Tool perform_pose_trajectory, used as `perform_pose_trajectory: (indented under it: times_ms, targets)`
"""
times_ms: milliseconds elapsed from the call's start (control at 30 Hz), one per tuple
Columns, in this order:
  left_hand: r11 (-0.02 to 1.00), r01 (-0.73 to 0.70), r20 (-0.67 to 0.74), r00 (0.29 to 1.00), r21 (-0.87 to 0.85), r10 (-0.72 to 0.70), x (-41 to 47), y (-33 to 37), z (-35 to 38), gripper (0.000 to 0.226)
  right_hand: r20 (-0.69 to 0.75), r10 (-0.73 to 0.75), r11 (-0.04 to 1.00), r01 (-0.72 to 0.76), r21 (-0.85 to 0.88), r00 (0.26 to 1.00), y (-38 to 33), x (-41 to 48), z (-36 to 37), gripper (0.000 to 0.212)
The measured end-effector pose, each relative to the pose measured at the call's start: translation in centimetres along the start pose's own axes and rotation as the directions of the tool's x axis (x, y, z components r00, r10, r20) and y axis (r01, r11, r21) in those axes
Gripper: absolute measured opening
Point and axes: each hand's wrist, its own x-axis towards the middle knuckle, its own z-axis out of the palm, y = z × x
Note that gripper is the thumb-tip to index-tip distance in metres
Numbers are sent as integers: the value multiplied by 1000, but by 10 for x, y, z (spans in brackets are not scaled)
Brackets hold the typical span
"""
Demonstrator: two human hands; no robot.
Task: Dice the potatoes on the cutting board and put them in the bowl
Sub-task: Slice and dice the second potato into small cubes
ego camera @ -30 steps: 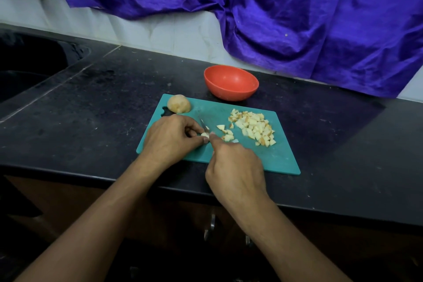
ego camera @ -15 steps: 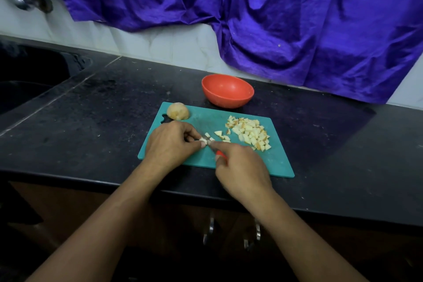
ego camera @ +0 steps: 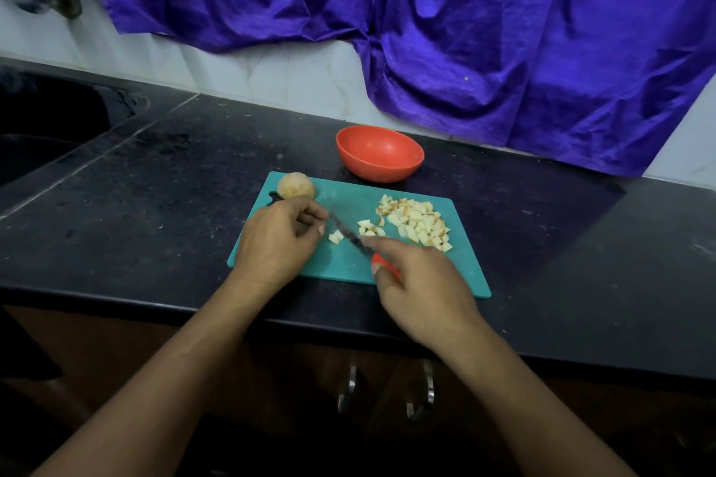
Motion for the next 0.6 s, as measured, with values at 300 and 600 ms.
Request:
perform_pose_trajectory:
  times_ms: [300,600]
  targets:
    - [999,-21,-20,1000,39,22,-3,2,-2,17,-11,7,976,-10,-220,1000,8,6,0,45]
    - [996,-40,-5,999,77,40,-3,2,-1,16,-116,127,984,-140,-108,985,30,17,-6,46]
